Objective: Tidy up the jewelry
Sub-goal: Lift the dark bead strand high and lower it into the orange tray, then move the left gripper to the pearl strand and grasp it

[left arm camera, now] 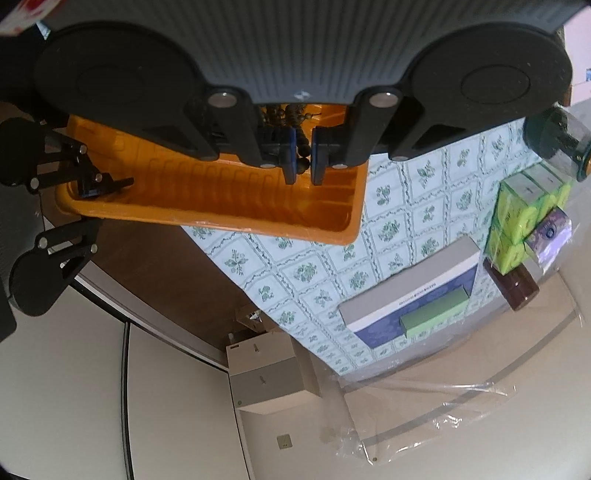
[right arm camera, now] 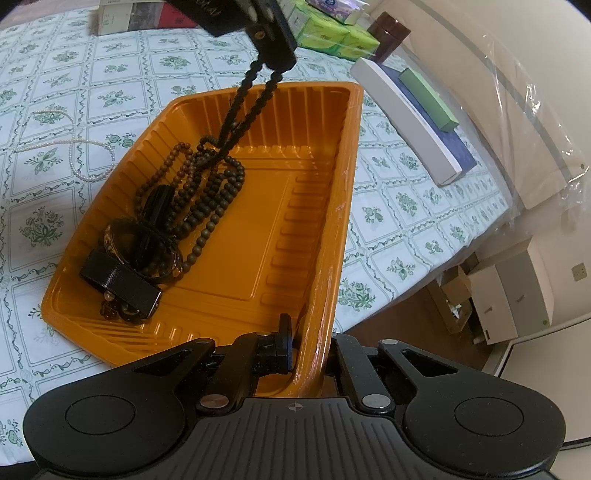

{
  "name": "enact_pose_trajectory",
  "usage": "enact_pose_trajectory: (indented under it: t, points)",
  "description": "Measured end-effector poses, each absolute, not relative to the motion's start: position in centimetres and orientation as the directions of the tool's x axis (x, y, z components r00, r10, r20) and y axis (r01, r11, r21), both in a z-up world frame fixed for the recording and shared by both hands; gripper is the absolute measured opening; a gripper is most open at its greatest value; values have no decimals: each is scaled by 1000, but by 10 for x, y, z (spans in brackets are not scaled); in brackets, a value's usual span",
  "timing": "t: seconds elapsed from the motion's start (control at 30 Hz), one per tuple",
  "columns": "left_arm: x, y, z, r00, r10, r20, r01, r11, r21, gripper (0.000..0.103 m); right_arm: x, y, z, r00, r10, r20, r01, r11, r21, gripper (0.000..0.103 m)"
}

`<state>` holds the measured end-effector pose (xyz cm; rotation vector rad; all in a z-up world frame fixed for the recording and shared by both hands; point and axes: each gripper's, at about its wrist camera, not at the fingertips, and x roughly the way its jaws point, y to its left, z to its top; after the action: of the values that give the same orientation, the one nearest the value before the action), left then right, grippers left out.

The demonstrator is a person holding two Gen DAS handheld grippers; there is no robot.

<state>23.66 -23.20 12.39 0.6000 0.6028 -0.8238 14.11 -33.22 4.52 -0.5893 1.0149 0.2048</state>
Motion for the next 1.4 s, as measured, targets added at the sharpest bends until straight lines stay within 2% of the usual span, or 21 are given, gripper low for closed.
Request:
enact_pose_trajectory:
  t: [0.13,0.4,0.73,1.17,1.3,1.4]
  points:
    - [237,-225,128,548,-483,-682,792,561,239,18,141,-332,45,524,-106,-845,-424,828,-367,4]
    - [230,-183,141,599,-465,-651,750,611,254,18,140,-332,47,526,-110,-843,-423,827,-371,4]
    - [210,-76,134,693,-354,-628,583,787,201,18,139,-332,49,527,-111,-842,-420,827,-373,4]
    - [148,58,83,744,-180,-643,266,963,39,18,139,-334,48,521,-109,-846,-407,840,-359,4]
    - [136,69,59,726,-172,-666,233,973,3,18,138,-335,48,519,-109,-848,-404,843,-355,4]
    - [132,55,41,699,-187,-690,270,963,12,18,137,-335,48,518,-109,-848,-403,843,-355,4]
